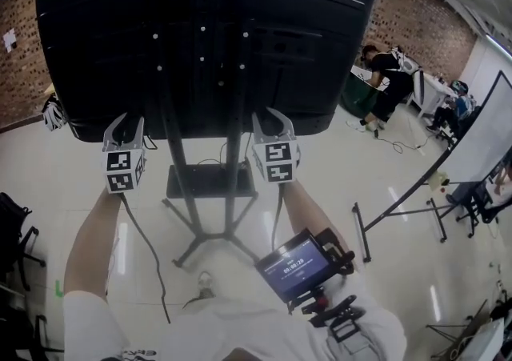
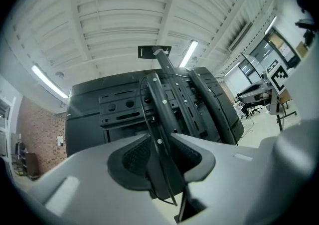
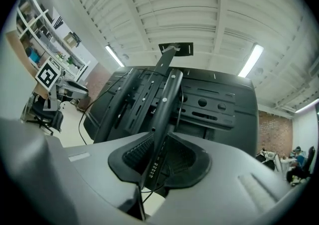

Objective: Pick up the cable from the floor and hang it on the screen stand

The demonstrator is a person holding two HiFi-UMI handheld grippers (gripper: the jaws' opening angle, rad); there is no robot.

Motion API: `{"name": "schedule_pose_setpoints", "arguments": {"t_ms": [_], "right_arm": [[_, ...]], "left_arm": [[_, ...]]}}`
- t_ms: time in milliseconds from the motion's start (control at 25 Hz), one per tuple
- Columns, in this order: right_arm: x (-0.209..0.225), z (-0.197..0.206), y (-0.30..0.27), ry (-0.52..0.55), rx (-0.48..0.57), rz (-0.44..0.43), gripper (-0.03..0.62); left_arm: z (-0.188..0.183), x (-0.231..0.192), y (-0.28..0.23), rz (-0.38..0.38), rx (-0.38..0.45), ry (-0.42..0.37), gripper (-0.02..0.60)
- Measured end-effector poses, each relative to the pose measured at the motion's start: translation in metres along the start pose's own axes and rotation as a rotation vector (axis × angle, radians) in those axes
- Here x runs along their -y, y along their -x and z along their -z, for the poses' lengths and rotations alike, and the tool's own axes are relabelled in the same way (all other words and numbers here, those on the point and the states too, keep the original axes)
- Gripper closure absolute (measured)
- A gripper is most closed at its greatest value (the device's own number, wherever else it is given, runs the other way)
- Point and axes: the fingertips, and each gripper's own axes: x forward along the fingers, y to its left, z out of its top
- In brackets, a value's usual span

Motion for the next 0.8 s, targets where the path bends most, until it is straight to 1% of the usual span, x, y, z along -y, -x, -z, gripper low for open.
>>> {"name": "schedule_pose_setpoints", "arguments": {"t_ms": [80,160,240,360,560,680,800], "right_arm": [[-0.012,0.011,0.01,-0.008,-0.021,-0.019,0.515],[-0.022,0.024,0.022,-0.021,-0.049,-0.03,0.528],[-0.028,0.037,0.036,-0.051,-0.078,-0.032,0.545],[-0.038,0.047,0.056,-0.083,-0.106,-0.031,0.564],[-0.062,0.053,0.08,-0.082,-0.14,-0.031,0.58],[-0.083,0.047,0.095,-0.083,-0.144,-0.03,0.58],[-0.112,0.037,0.114,-0.092,-0.146,-0.027,0.58]], "left_arm": [[0.003,0.008,0.019,-0.007,0.004,-0.021,0.504],[0.008,0.016,0.035,-0.011,-0.002,-0.021,0.551],[0.016,0.026,0.049,-0.001,-0.018,0.0,0.572],[0.029,0.035,0.067,0.018,-0.047,0.034,0.578],[0.047,0.034,0.094,0.036,-0.074,0.075,0.578],[0.055,0.03,0.113,0.057,-0.082,0.097,0.578],[0.062,0.025,0.138,0.087,-0.09,0.1,0.58]]}}
